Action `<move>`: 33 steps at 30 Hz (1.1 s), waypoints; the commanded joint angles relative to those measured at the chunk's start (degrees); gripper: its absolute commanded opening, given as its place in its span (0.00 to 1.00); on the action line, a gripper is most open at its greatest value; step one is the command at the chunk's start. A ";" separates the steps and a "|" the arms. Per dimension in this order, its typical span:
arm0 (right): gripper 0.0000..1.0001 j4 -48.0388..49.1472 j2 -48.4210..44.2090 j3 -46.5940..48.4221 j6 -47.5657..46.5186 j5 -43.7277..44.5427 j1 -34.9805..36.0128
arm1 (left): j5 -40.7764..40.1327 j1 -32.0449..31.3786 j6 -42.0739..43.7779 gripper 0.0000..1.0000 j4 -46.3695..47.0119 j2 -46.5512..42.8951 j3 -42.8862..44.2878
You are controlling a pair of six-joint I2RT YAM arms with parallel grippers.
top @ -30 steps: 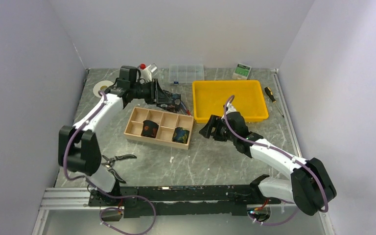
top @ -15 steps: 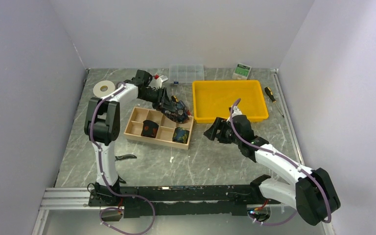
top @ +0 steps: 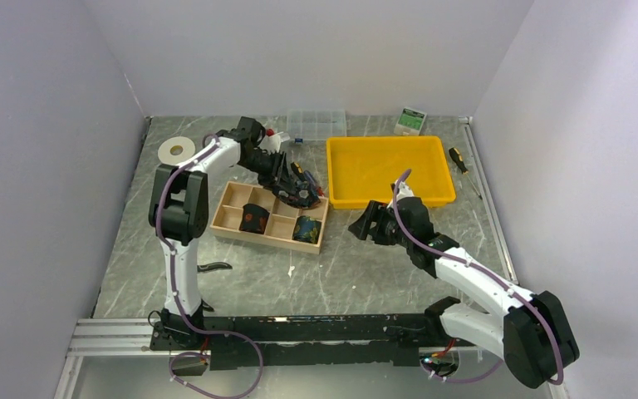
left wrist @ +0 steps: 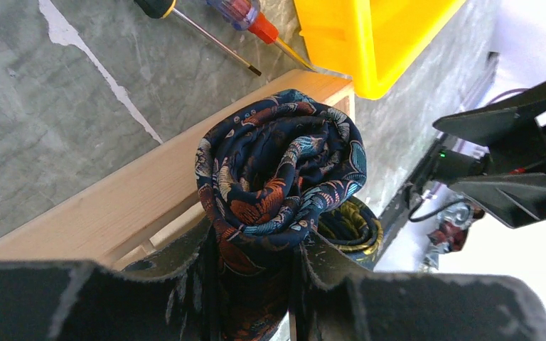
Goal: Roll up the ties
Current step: Place the tie in the storage box.
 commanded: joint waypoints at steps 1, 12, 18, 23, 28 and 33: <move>0.73 0.83 -0.98 -0.31 -1.05 0.31 -0.40 | -13.96 -3.19 4.67 0.03 -6.28 -0.26 0.98; 0.73 1.71 -0.83 -1.05 -0.65 -0.24 -0.66 | -6.91 -3.47 3.67 0.03 -4.23 -7.65 -5.83; 0.73 2.19 -0.89 -1.33 -0.60 -0.56 -0.74 | -3.89 -3.45 1.97 0.03 -1.72 -10.92 -8.18; 0.73 1.98 -1.91 -1.71 -0.52 -0.37 -0.70 | -11.22 -3.68 1.19 0.03 -4.95 -5.61 -5.17; 0.73 0.93 -3.10 -1.93 -0.79 0.26 -0.88 | -22.25 -4.98 0.54 0.03 -7.27 -2.36 -3.14; 0.73 1.20 -2.79 -1.98 -1.05 0.26 -1.00 | -29.75 -5.54 0.95 0.03 -10.38 -0.96 -1.91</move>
